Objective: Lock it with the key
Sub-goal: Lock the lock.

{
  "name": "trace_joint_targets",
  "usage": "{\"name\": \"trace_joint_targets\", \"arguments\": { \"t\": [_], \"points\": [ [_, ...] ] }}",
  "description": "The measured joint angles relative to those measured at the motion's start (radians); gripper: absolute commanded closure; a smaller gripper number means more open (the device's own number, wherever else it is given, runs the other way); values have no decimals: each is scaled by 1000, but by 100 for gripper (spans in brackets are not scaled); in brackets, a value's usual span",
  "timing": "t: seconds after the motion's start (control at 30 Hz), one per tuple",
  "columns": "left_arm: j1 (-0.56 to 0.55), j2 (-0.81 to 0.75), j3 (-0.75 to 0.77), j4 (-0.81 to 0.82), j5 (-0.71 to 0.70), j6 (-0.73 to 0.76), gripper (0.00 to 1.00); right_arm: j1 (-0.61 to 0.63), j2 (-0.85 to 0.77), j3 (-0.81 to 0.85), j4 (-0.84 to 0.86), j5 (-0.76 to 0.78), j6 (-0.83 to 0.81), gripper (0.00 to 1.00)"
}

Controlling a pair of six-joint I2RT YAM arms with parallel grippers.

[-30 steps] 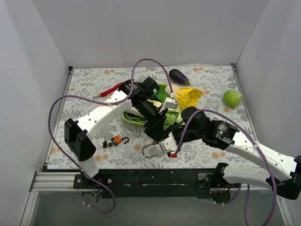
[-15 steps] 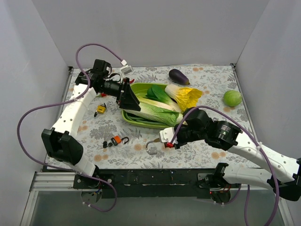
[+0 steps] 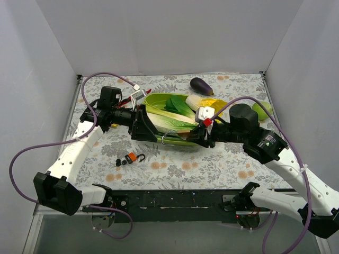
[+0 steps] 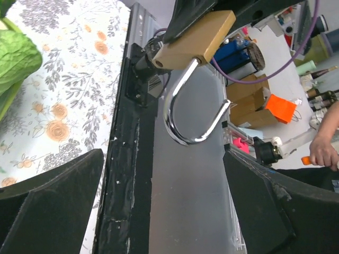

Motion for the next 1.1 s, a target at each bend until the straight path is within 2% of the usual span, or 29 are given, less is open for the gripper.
{"name": "trace_joint_targets", "arguments": {
  "t": [0.1,0.2,0.23,0.33,0.37,0.4,0.57,0.67,0.7,0.77,0.97,1.0,1.03,1.07,1.1],
  "points": [
    [-31,3,-3,58,25,-59,6,0,-11,0,21,-53,13,99],
    [-82,-6,-31,143,46,-147,15,0,-13,2,30,-88,10,99],
    [-101,-14,-50,179,49,-182,21,0,-13,2,31,-93,9,99],
    [-161,-47,-111,274,42,-279,32,0,-7,11,31,-113,6,99],
    [-177,-57,-125,302,39,-305,40,0,-3,16,33,-121,7,99],
    [-189,-64,-133,323,38,-327,44,0,-2,18,40,-129,8,99],
    [-194,-71,-135,401,18,-386,71,0,8,28,54,-162,39,99],
    [-194,-71,-135,435,3,-406,82,0,18,29,59,-182,63,99],
    [-194,-71,-135,446,3,-411,90,0,19,29,60,-184,72,99],
    [-194,-73,-135,463,1,-418,98,-3,21,29,62,-185,97,99],
    [-193,-106,-135,491,-28,-392,100,-27,31,29,89,-206,203,98],
    [-193,-114,-135,490,-43,-380,100,-37,38,30,94,-217,227,86],
    [-192,-121,-134,484,-59,-363,100,-47,48,31,98,-233,251,70],
    [-190,-125,-131,473,-76,-346,100,-55,61,38,97,-253,275,43],
    [-188,-129,-127,458,-95,-323,100,-65,77,47,92,-270,294,36]
  ]
}}
